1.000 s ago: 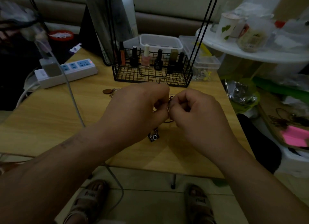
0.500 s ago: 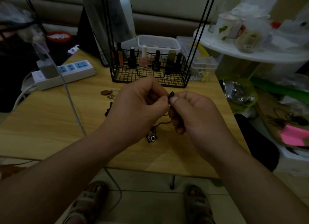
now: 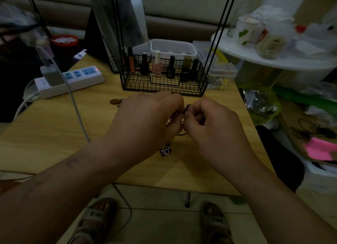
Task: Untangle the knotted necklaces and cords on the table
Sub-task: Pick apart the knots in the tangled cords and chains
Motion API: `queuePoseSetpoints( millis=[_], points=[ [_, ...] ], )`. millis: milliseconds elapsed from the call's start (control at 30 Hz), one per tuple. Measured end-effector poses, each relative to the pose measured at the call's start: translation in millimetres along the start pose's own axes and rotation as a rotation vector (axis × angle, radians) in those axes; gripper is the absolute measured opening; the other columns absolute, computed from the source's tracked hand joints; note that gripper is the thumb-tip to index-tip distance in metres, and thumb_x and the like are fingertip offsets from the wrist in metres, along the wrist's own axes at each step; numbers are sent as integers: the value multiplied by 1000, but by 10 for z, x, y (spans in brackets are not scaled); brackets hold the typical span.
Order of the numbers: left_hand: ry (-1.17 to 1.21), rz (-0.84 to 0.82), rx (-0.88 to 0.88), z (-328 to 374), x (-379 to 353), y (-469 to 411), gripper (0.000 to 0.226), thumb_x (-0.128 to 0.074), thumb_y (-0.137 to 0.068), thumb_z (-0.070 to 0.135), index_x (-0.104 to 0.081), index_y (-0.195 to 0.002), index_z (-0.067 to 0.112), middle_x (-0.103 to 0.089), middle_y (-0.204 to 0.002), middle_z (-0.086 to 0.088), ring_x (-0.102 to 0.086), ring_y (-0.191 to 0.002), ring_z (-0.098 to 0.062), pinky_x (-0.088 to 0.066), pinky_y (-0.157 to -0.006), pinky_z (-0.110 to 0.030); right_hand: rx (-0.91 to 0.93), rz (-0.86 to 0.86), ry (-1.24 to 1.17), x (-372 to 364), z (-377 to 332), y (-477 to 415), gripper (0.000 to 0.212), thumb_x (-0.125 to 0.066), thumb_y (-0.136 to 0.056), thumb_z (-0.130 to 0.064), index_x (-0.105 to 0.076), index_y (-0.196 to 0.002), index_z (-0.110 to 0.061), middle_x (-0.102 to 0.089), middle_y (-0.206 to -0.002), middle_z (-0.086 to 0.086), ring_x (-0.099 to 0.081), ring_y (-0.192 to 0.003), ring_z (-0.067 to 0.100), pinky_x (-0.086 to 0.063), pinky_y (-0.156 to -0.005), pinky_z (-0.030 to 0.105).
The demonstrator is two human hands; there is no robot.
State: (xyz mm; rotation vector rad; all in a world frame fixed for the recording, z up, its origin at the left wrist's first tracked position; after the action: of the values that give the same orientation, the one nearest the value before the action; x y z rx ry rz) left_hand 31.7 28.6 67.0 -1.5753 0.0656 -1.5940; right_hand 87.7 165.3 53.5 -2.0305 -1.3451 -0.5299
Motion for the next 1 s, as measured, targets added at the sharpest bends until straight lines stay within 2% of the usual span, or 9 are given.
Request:
queuePoseSetpoints(
  millis=[200,300,433,600,733,867,933,1000],
  points=[
    [-6,-26,-8,-38,-24,-5,7,-63,-93,32,-65,-90,25,-61,-82,11,-56,-66,-14,-33,-59,-29,11,-37,42,-14,15,-9,8,-64,-94,-33,-63,-87,-31,-65,-70,-11,-61,-67,5,-44,-50,22],
    [110,-27,44,-79,-14,-7,6,-62,-88,32,-64,-88,27,-51,-75,19,-51,-66,-2,-36,-56,-26,16,-44,1,-12,8,-9,8,-64,-94,-30,-64,-86,-30,-64,-68,-9,-59,-63,5,-41,-49,18],
    [174,-75,78,-137,-3,15,13,-63,-87,39,-68,-96,31,-45,-73,27,-48,-67,8,-35,-55,-23,4,-64,-37,26,10,-28,8,-65,-93,-27,-65,-85,-28,-64,-68,-7,-58,-61,4,-41,-50,14],
    [169,-92,62,-121,-11,24,7,-63,-89,39,-65,-92,33,-43,-71,27,-47,-67,7,-37,-56,-26,4,-90,-24,16,10,-22,9,-67,-91,-25,-65,-83,-28,-63,-66,-8,-56,-58,3,-40,-48,16],
    [189,-87,53,-109,-7,19,6,-68,-88,31,-63,-87,28,-49,-72,21,-51,-67,-1,-46,-55,-31,19,-80,-2,9,4,-19,8,-67,-90,-27,-65,-83,-29,-62,-65,-9,-56,-59,4,-40,-49,16],
    [205,-52,58,-91,-31,6,14,-71,-87,26,-58,-82,27,-50,-69,16,-50,-63,-4,-41,-51,-30,3,-56,-17,4,5,-18,8,-66,-93,-26,-65,-85,-28,-63,-68,-7,-57,-60,4,-39,-49,15],
    [229,-21,68,-90,-24,-1,16,-72,-86,23,-57,-80,25,-50,-67,15,-51,-61,-5,-43,-49,-32,-29,-68,-68,-4,5,-21,9,-64,-94,-26,-65,-85,-28,-67,-71,-3,-60,-60,8,-42,-47,21],
    [277,4,76,-84,-8,3,16,-72,-85,20,-57,-79,22,-53,-68,11,-53,-62,-9,-48,-49,-38,-79,-95,-137,-15,-1,-25,9,-62,-93,-26,-66,-85,-26,-70,-74,1,-62,-61,15,-48,-53,34]
  ],
)
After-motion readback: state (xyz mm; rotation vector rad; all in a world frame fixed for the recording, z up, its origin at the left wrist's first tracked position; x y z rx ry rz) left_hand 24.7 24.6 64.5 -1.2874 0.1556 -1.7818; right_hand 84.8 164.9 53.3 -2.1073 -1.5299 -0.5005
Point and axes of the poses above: each hand's wrist, its own y-axis away from the middle knuckle, its own x-axis out of the back of the hand, z = x × y, the point moved 5 cm from there along -y, towards the middle knuckle
